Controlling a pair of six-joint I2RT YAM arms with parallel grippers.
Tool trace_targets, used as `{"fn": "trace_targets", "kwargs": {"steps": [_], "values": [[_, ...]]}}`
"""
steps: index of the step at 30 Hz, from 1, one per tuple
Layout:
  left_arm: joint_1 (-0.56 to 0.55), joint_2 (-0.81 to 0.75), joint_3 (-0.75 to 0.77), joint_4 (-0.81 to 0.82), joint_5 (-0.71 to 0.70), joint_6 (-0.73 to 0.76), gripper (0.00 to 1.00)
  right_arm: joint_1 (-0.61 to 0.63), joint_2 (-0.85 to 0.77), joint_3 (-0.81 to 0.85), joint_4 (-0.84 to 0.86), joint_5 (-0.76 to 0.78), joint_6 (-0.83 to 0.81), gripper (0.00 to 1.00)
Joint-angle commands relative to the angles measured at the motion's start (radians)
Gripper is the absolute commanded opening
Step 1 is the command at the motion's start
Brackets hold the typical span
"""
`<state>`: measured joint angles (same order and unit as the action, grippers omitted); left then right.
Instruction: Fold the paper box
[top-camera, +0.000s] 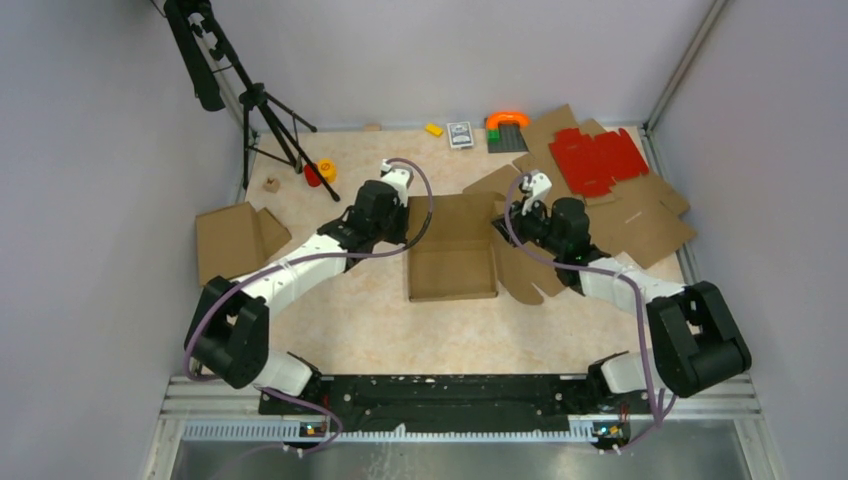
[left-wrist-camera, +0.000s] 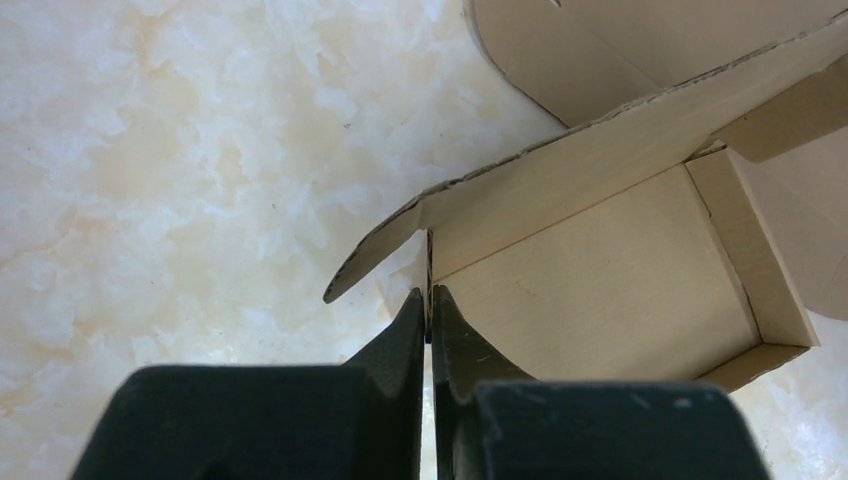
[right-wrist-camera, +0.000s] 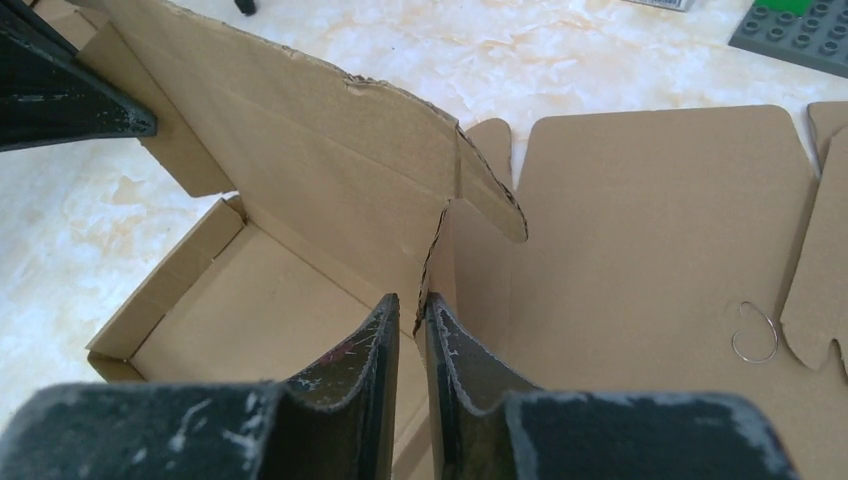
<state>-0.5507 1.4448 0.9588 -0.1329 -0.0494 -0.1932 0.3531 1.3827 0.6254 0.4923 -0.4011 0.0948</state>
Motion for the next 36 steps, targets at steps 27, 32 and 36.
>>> {"fn": "trace_targets", "kwargs": {"steps": [27, 32, 36], "values": [[-0.073, -0.056, -0.138, 0.23, -0.147, -0.395, 0.0, 0.397, -0.116, -0.211, 0.319, 0.696, 0.066, 0.0], [-0.118, -0.113, -0.211, 0.268, -0.226, -0.358, 0.0, 0.446, -0.121, -0.261, 0.358, 0.755, 0.067, 0.0], [-0.128, -0.124, -0.238, 0.26, -0.227, -0.354, 0.0, 0.45, -0.134, -0.287, 0.351, 0.747, 0.079, 0.0]]}}
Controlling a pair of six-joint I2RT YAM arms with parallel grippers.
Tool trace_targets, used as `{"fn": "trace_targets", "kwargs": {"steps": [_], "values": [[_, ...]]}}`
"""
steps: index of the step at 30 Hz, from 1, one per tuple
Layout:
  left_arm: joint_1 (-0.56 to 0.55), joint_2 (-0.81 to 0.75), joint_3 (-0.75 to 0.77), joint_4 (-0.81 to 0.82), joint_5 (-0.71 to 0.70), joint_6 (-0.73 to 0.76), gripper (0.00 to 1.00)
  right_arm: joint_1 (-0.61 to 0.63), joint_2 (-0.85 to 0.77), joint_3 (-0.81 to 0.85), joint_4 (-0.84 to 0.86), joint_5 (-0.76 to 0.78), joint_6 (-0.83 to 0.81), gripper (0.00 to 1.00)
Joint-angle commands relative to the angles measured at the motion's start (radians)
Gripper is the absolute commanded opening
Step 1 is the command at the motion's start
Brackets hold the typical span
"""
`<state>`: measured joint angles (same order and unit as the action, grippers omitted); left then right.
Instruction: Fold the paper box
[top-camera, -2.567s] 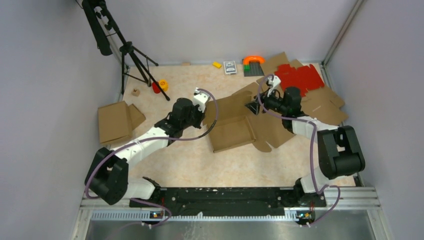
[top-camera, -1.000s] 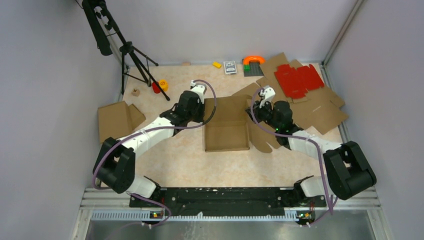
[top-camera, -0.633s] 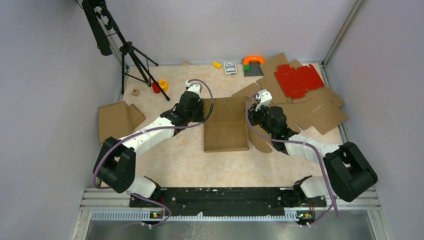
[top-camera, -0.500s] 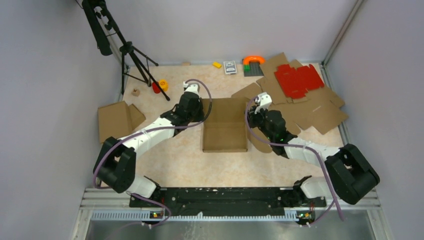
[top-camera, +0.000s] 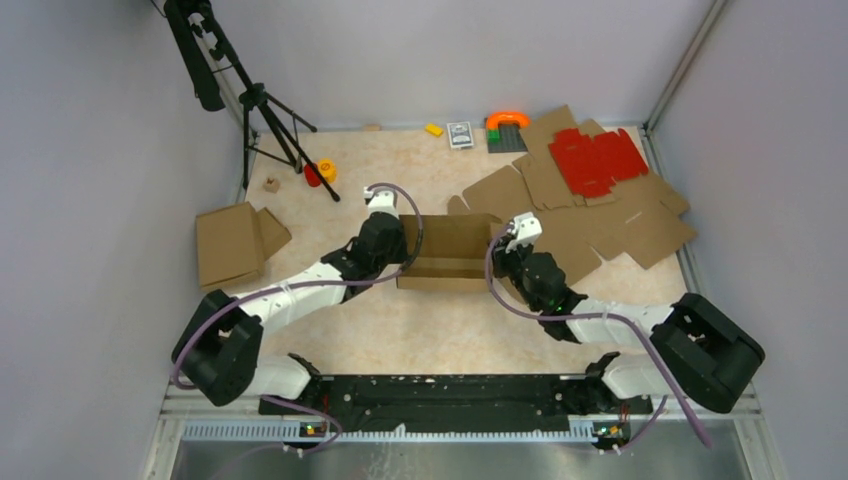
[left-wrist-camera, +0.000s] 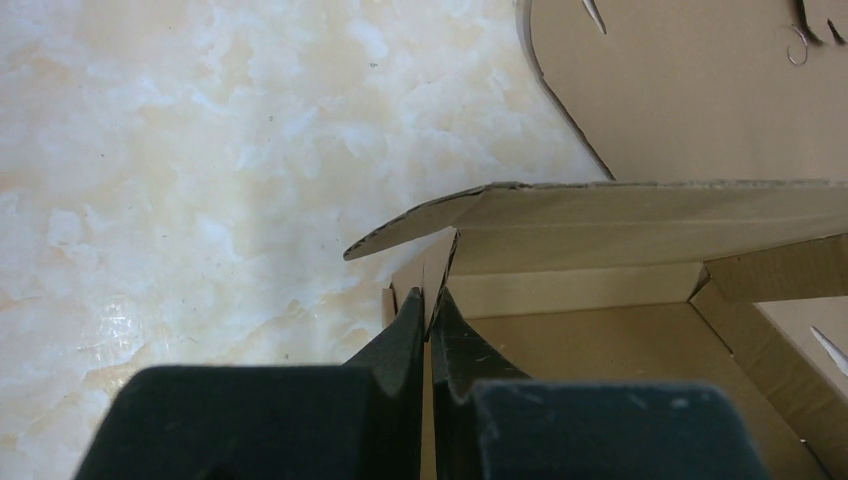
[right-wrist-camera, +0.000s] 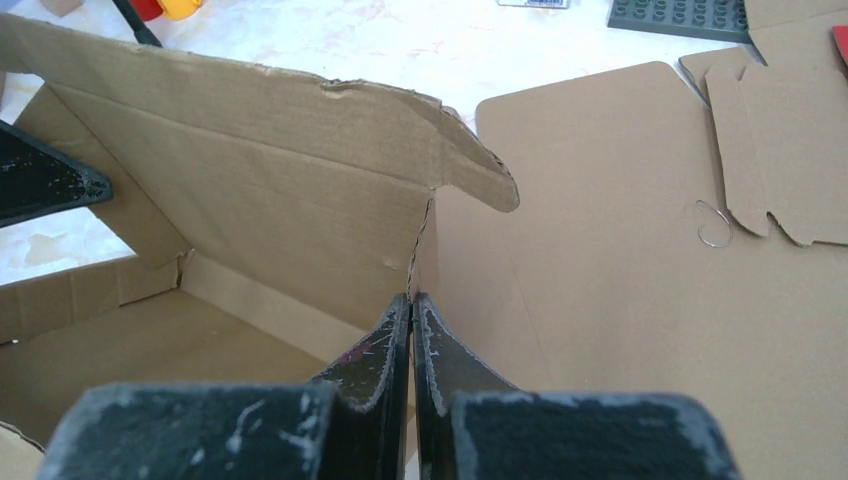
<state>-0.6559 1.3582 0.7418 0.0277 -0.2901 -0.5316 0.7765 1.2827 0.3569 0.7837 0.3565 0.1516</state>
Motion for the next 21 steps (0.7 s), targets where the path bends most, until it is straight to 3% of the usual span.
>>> {"fn": "trace_targets", "kwargs": {"steps": [1, 9, 11, 18, 21], "values": [[-0.027, -0.044, -0.034, 0.109, 0.014, -0.015, 0.0, 0.03, -0.04, -0.022, 0.05, -0.012, 0.023, 0.0], [-0.121, -0.096, -0.164, 0.22, -0.063, 0.08, 0.0, 0.032, -0.13, -0.046, -0.079, -0.056, 0.075, 0.11], [-0.155, -0.115, -0.2, 0.25, -0.096, 0.108, 0.0, 0.032, -0.157, -0.063, -0.105, -0.07, 0.093, 0.23], [-0.195, -0.164, -0.255, 0.278, -0.132, 0.177, 0.0, 0.033, -0.308, -0.076, -0.244, -0.111, 0.127, 0.4], [-0.22, -0.171, -0.26, 0.28, -0.161, 0.21, 0.0, 0.033, -0.383, -0.054, -0.367, -0.119, 0.145, 0.57]]}}
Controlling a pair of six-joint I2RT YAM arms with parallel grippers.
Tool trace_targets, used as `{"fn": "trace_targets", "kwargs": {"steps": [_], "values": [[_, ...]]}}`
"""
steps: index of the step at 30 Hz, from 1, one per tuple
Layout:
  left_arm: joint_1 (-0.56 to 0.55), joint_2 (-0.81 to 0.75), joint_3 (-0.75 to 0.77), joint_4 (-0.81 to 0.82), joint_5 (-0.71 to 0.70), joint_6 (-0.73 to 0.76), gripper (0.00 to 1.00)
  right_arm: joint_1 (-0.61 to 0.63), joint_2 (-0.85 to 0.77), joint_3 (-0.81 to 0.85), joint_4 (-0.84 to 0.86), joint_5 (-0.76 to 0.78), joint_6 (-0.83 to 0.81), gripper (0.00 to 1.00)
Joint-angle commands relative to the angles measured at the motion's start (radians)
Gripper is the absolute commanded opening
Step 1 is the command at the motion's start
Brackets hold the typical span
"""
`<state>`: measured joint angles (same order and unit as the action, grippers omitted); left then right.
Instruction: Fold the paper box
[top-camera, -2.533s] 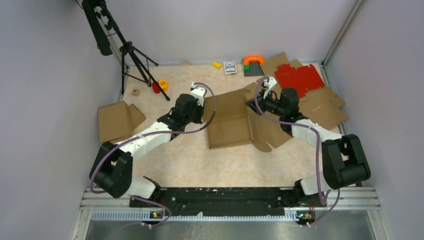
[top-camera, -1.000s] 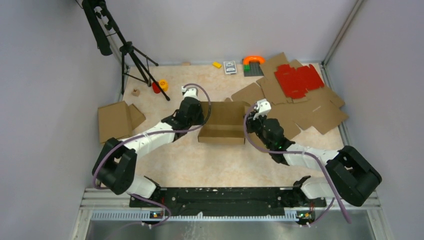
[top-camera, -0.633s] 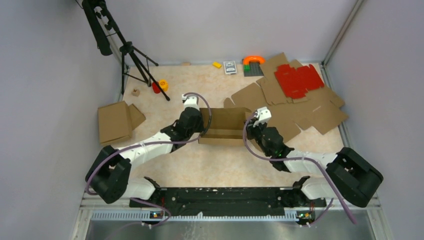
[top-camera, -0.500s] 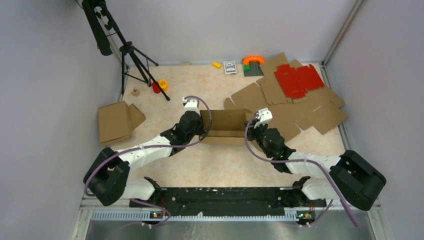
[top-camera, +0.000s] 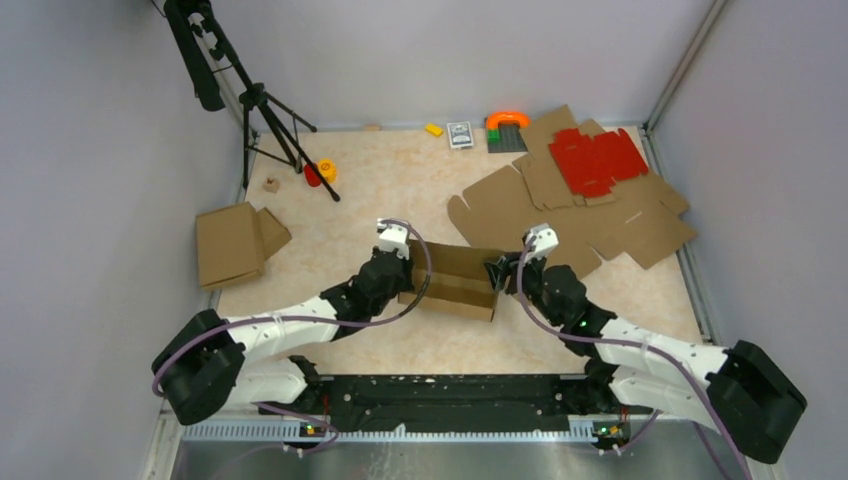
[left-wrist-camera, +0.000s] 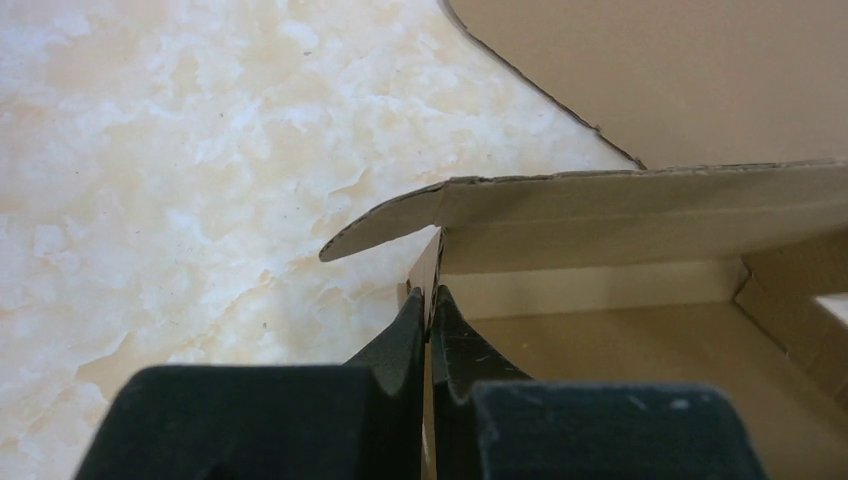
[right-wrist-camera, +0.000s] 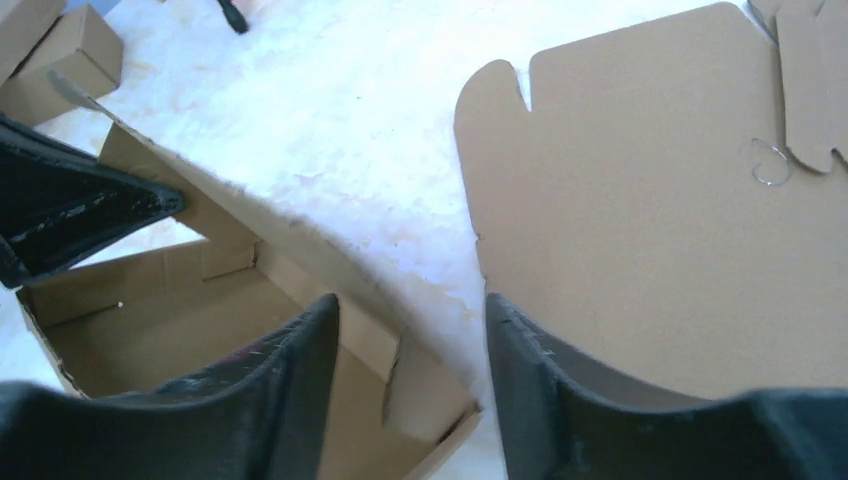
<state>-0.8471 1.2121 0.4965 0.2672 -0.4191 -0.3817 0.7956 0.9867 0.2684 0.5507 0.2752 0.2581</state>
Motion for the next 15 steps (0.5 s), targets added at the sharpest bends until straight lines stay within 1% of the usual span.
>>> {"fn": "trace_targets", "kwargs": {"steps": [1, 2, 3, 6, 8, 9, 10, 11, 12, 15], "values": [[-0.039, -0.025, -0.015, 0.04, -0.044, 0.069, 0.0, 0.013, -0.114, 0.041, -0.18, -0.045, 0.042, 0.61], [-0.048, -0.024, -0.013, 0.037, -0.057, 0.077, 0.0, 0.013, -0.142, 0.051, -0.224, -0.047, 0.051, 0.66], [-0.057, -0.022, -0.011, 0.033, -0.071, 0.081, 0.0, 0.014, -0.171, 0.059, -0.267, -0.045, 0.061, 0.68], [-0.082, -0.014, -0.008, 0.024, -0.106, 0.09, 0.0, 0.014, -0.275, 0.081, -0.362, -0.073, 0.068, 0.72], [-0.092, -0.006, -0.008, 0.025, -0.117, 0.091, 0.0, 0.013, -0.34, 0.096, -0.394, -0.137, 0.058, 0.75], [-0.095, -0.002, -0.009, 0.026, -0.12, 0.09, 0.0, 0.013, -0.37, 0.104, -0.4, -0.213, 0.04, 0.76], [-0.097, 0.001, -0.009, 0.026, -0.123, 0.09, 0.0, 0.013, -0.38, 0.119, -0.411, -0.254, 0.02, 0.76], [-0.099, 0.005, -0.01, 0.026, -0.126, 0.09, 0.0, 0.013, -0.382, 0.14, -0.433, -0.33, 0.001, 0.76], [-0.103, 0.005, -0.011, 0.027, -0.128, 0.09, 0.0, 0.013, -0.377, 0.167, -0.462, -0.361, -0.017, 0.76], [-0.113, 0.005, -0.02, 0.036, -0.136, 0.092, 0.0, 0.013, -0.35, 0.248, -0.545, -0.385, -0.076, 0.77]]}}
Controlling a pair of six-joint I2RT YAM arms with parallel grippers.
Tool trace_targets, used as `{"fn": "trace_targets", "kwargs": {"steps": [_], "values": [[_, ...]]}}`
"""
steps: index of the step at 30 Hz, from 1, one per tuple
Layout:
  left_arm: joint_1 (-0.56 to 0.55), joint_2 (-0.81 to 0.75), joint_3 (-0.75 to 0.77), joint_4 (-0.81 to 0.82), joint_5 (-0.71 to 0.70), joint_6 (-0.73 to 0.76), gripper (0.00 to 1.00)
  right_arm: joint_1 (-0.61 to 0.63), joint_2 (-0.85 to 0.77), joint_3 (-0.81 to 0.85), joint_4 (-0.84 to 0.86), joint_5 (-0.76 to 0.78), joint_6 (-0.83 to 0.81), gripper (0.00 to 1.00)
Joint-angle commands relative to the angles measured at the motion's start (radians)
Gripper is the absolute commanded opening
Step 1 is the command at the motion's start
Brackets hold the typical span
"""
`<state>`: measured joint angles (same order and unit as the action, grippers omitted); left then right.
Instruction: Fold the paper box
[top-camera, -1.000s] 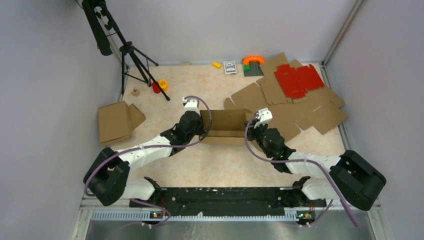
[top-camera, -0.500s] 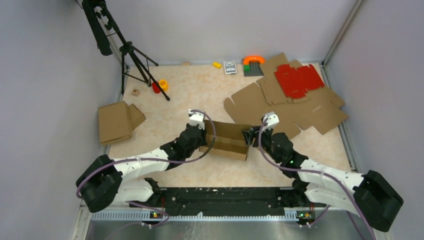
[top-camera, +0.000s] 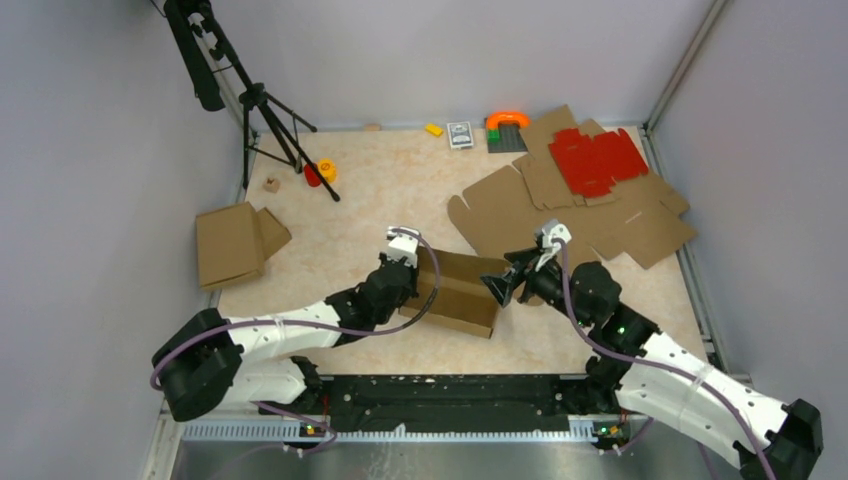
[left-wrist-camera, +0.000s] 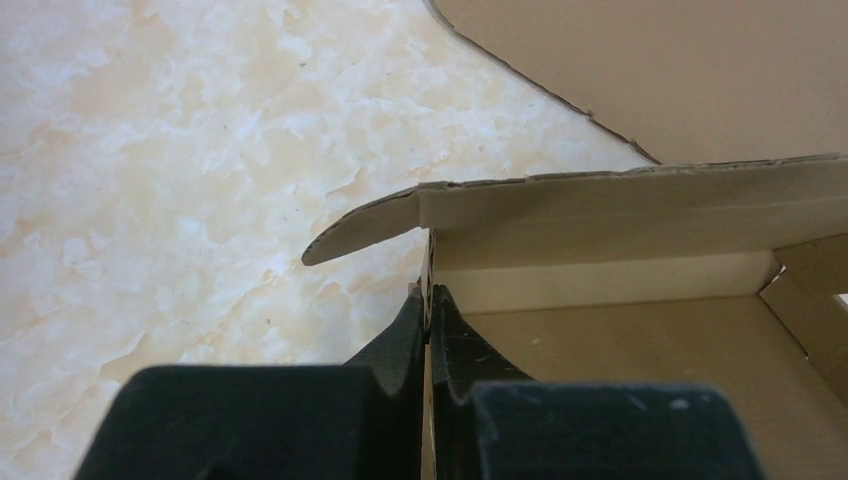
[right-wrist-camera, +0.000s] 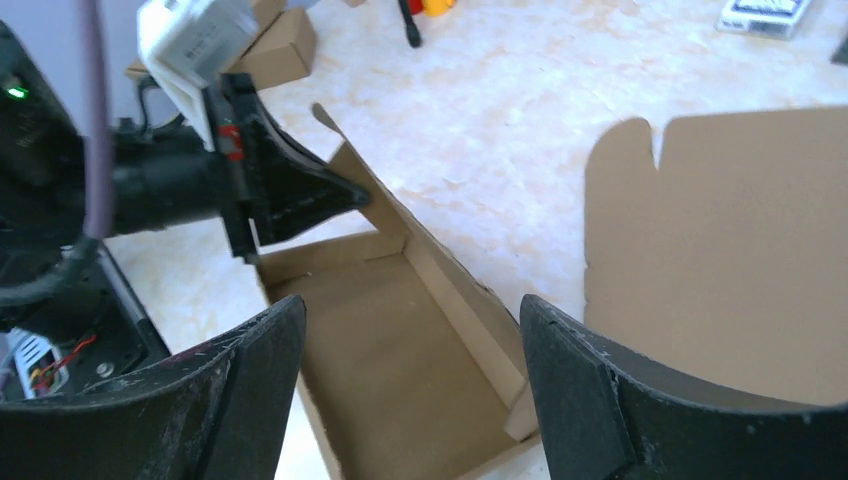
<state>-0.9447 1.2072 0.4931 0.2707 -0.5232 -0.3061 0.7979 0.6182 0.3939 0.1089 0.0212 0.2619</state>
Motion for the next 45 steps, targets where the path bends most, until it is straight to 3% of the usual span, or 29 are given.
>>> {"fn": "trace_targets", "kwargs": {"steps": [1, 4, 9, 15, 24, 28, 33, 37, 40, 45], "values": [[-0.019, 0.008, -0.021, 0.038, -0.035, 0.016, 0.0, 0.011, 0.028, 0.144, -0.128, -0.124, -0.087, 0.78], [-0.03, 0.006, -0.036, 0.051, -0.035, 0.021, 0.0, 0.011, 0.073, 0.224, -0.154, -0.104, -0.089, 0.78], [-0.044, -0.009, -0.059, 0.052, -0.02, 0.014, 0.0, 0.011, 0.274, 0.362, -0.259, -0.144, -0.069, 0.69], [-0.058, -0.038, -0.093, 0.052, -0.01, -0.001, 0.0, 0.011, 0.363, 0.334, -0.252, -0.207, -0.101, 0.68], [-0.063, -0.071, -0.106, 0.016, 0.047, -0.048, 0.0, 0.027, 0.411, 0.332, -0.291, -0.33, -0.203, 0.36], [-0.062, -0.088, -0.104, -0.035, 0.062, -0.097, 0.07, 0.079, 0.435, 0.332, -0.307, -0.314, -0.247, 0.27], [-0.063, -0.189, -0.072, -0.2, 0.169, -0.188, 0.28, 0.15, 0.475, 0.34, -0.328, -0.195, -0.257, 0.25], [-0.063, -0.257, 0.009, -0.472, 0.218, -0.269, 0.44, 0.18, 0.489, 0.323, -0.307, -0.132, -0.254, 0.24], [-0.062, -0.285, 0.081, -0.672, 0.276, -0.331, 0.48, 0.192, 0.493, 0.307, -0.278, -0.126, -0.242, 0.24], [-0.053, -0.381, 0.12, -0.739, 0.317, -0.375, 0.47, 0.196, 0.525, 0.281, -0.251, -0.157, -0.215, 0.32]]}}
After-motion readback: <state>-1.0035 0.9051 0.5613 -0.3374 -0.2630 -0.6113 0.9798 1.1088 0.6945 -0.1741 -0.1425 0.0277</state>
